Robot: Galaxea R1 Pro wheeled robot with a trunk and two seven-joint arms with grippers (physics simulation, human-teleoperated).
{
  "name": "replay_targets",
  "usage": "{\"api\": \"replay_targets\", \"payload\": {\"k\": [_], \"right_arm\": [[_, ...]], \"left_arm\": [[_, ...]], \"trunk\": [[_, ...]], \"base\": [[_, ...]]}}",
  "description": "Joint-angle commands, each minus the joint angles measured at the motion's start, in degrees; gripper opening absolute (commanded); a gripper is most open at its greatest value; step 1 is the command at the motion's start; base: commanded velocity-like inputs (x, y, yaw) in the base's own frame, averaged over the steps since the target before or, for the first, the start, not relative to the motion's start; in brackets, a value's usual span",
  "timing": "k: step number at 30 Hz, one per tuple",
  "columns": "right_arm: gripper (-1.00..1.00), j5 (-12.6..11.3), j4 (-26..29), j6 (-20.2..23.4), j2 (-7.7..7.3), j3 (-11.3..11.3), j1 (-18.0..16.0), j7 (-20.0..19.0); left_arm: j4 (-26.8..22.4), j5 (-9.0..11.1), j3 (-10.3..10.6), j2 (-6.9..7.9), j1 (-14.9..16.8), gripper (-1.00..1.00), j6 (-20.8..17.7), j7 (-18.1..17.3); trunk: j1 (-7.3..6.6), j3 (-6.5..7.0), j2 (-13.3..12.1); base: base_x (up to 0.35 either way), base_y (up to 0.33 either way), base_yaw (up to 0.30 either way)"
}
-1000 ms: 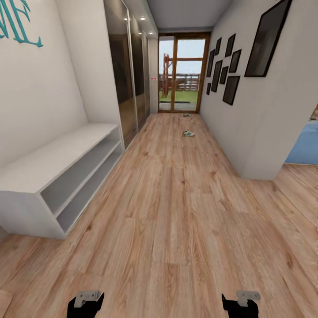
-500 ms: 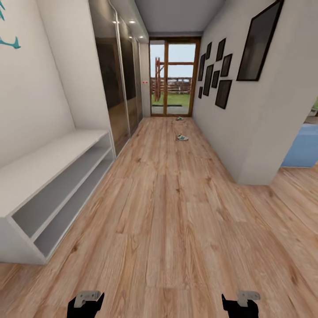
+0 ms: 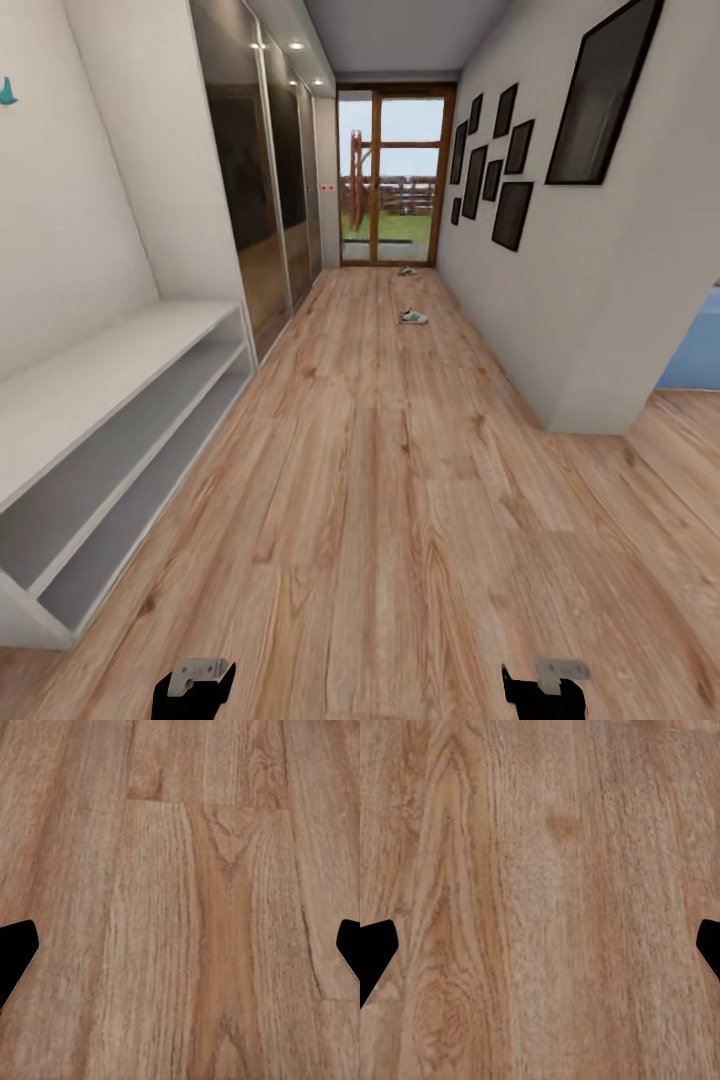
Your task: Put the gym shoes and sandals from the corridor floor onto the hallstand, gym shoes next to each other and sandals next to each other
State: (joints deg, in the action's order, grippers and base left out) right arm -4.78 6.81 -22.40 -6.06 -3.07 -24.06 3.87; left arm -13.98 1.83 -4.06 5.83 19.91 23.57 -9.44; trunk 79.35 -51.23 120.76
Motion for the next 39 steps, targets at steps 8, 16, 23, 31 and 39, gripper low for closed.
{"api": "replay_targets", "payload": {"k": [8,16,23,31,39], "right_arm": [[1.00,-0.50,-0.06,-0.19,-0.01,-0.36,-0.05,0.11],[1.00,-0.50,-0.07,-0.19,-0.01,-0.36,-0.03,0.14],[1.00,-0.50,-0.07,-0.19,-0.01,-0.36,-0.02,0.15],[1.00,-0.50,-0.12,-0.19,-0.01,-0.36,-0.02,0.04],[1.00,-0.50,-0.11,-0.19,-0.01,-0.36,-0.02,0.06]], "left_arm": [[0.06,0.19,-0.42,-0.03,0.04,1.00,0.07,-0.58],[0.03,0.19,-0.42,-0.03,0.04,1.00,0.07,-0.58],[0.08,0.19,-0.42,-0.03,0.04,1.00,0.07,-0.58],[0.09,0.19,-0.42,0.00,0.04,1.00,0.07,-0.58],[0.09,0.19,-0.40,0.00,0.04,1.00,0.07,-0.58]], "trunk": [[0.03,-0.05,0.02],[0.03,-0.05,0.02],[0.03,-0.05,0.02],[0.03,0.00,0.02],[0.03,0.16,0.02]], "base": [[0.339,0.000,0.000],[0.339,0.000,0.000],[0.339,0.000,0.000],[0.339,0.000,-0.093],[0.339,0.000,-0.176]]}}
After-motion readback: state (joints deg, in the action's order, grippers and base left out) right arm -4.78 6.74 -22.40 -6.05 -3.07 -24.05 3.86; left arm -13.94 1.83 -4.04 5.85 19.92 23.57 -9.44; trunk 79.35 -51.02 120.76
